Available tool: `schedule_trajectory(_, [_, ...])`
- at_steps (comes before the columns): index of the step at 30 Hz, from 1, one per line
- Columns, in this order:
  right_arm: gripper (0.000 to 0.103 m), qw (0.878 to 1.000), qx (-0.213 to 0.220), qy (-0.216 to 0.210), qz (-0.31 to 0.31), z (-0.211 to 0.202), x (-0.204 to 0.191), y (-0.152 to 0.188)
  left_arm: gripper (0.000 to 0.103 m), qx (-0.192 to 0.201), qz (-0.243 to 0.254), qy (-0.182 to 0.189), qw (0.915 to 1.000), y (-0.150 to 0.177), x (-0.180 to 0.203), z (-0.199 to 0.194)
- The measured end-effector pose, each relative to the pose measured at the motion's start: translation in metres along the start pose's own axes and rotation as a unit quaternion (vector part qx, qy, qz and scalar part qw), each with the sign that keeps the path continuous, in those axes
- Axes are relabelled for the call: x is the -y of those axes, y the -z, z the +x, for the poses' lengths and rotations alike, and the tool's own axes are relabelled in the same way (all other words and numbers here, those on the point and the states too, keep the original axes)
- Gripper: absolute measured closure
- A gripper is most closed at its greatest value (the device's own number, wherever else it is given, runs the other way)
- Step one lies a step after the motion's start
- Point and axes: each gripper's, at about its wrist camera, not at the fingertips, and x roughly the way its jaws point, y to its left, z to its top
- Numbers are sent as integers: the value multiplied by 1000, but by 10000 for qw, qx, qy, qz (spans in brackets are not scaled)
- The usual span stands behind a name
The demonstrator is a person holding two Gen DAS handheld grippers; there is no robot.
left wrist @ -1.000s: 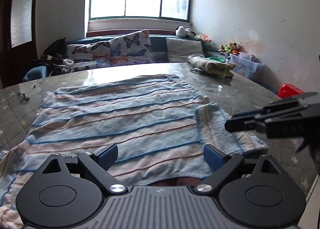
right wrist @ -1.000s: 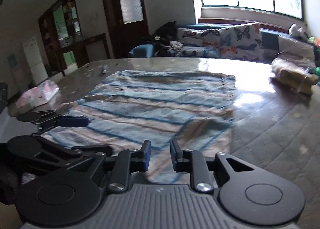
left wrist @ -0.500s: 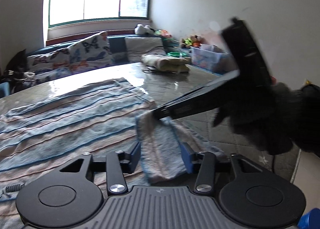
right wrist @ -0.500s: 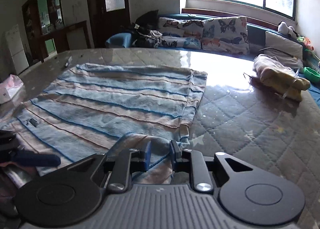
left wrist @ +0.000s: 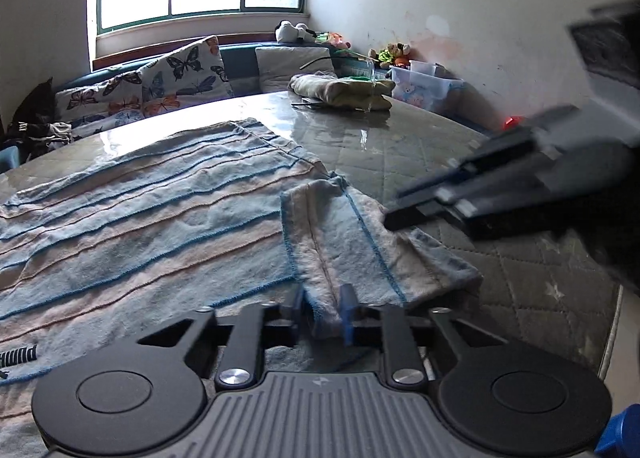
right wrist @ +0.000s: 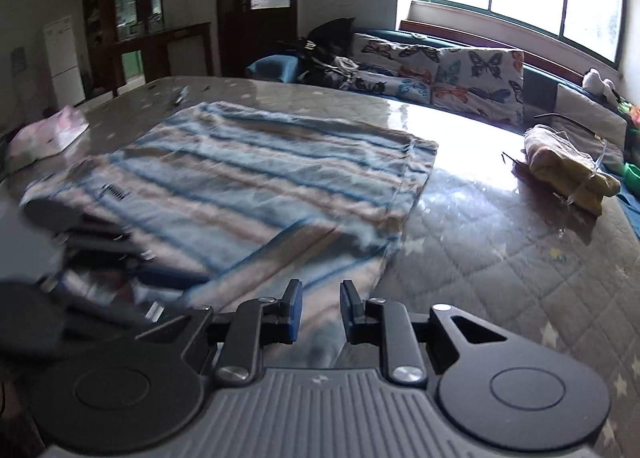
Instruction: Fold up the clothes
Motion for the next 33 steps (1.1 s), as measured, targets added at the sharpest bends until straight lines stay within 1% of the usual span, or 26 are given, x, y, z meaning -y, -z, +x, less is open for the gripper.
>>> schedule_trajectory(3, [83, 9999, 36, -14, -101, -11, -11, 12, 99, 114, -41, -93, 9999, -4, 0, -7])
schedule_trajectory(5, [83, 9997, 48, -9, -238, -12, -17, 18, 99, 193, -54, -150, 9997, -6, -1, -14])
schedule_trajectory(7, [83, 9996, -61, -12, -281, -7, -21, 24, 99, 239, -50, -189, 9995, -8, -3, -17])
schedule_trajectory(9, [83, 9994, -141, -13, -320, -3, -24, 27, 99, 168, -89, -230, 9996, -7, -6, -15])
schedule_trajectory(10, [83, 9994, -118, -12, -334, -4, -23, 26, 98, 126, -105, -256, 9995, -6, -8, -14])
schedule_trajectory(11, [83, 9994, -95, -11, -347, -5, -23, 25, 94, 83, -121, -283, 9995, -5, -9, -13])
schedule_trajectory(13, [83, 9993, -50, -9, -374, -7, -23, 23, 91, 23, -149, -336, 9993, -4, -11, -11])
schedule_trajectory(15, [81, 9993, 20, 21, -381, -8, -19, 17, 80, 120, -152, -384, 9991, -3, -11, -18])
schedule_trajectory(16, [81, 9993, 59, 54, -361, -7, -17, 12, 78, 191, -160, -383, 9990, -4, -12, -21])
schedule_trajectory(18, [81, 9993, 133, 127, -327, -3, -11, 2, 78, 283, -160, -342, 9989, -5, -11, -26])
schedule_trajectory(21, [81, 9995, 144, 189, -214, 13, -2, -12, 78, 298, -94, -268, 9992, -6, -7, -25])
schedule_trajectory(23, [81, 9997, 129, 201, -52, 27, 4, -21, 78, 241, -49, -210, 9995, -4, -5, -22])
schedule_trajectory(25, [81, 9998, 104, 119, 144, 43, 10, -29, 78, 159, -17, -162, 9997, -2, -3, -17])
schedule_trajectory(30, [82, 9994, -92, 154, 290, 73, 14, -34, 78, 16, -1, -126, 9999, 4, -5, -6])
schedule_trajectory(33, [82, 9995, -62, 233, 196, 74, 9, -33, 78, 35, -59, -152, 9999, 4, -8, -10])
